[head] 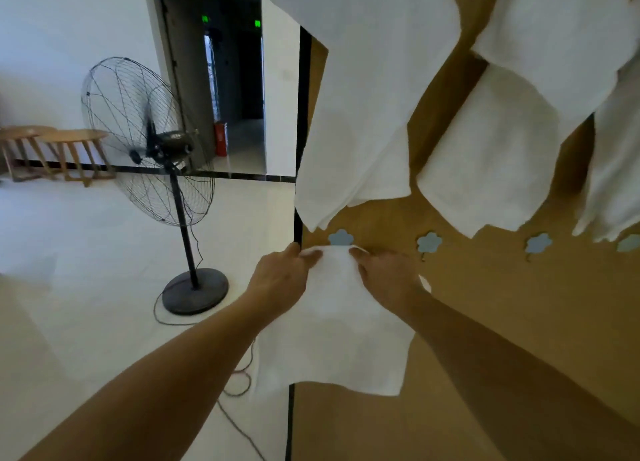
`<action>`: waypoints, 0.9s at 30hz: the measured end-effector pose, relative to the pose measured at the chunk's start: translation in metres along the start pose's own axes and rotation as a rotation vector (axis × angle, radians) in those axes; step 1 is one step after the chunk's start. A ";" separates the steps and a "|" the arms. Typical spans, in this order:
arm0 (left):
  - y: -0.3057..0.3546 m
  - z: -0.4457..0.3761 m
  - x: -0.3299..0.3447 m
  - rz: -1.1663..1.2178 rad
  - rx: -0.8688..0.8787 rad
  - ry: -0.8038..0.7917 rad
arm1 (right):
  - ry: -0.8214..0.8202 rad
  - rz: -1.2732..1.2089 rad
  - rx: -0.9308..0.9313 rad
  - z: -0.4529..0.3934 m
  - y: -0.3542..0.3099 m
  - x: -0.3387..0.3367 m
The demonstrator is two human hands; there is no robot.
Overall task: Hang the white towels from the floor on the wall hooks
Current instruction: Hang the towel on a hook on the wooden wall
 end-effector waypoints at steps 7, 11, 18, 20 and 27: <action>0.009 0.004 0.052 0.231 -0.137 0.115 | 0.168 -0.452 0.360 0.034 0.007 0.054; 0.011 0.006 0.066 0.462 -0.365 0.172 | 0.340 -0.699 0.567 0.046 0.002 0.061; 0.030 0.025 0.047 0.095 -0.342 0.347 | 0.489 -0.396 0.342 0.053 0.000 0.059; 0.029 0.023 0.059 0.173 -0.362 0.234 | 0.484 -0.411 0.301 0.056 -0.004 0.062; 0.020 0.030 0.104 0.561 -0.564 0.078 | 0.329 -0.854 0.519 0.079 0.002 0.092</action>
Point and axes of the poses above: each hand's wrist, its own z-axis away from the middle knuckle, its own x-axis out of the palm, y = z × x, the point moved 9 cm from there along -z, towards the middle knuckle, and after that the axes turned 6 degrees about y, right-handed, at the moved point
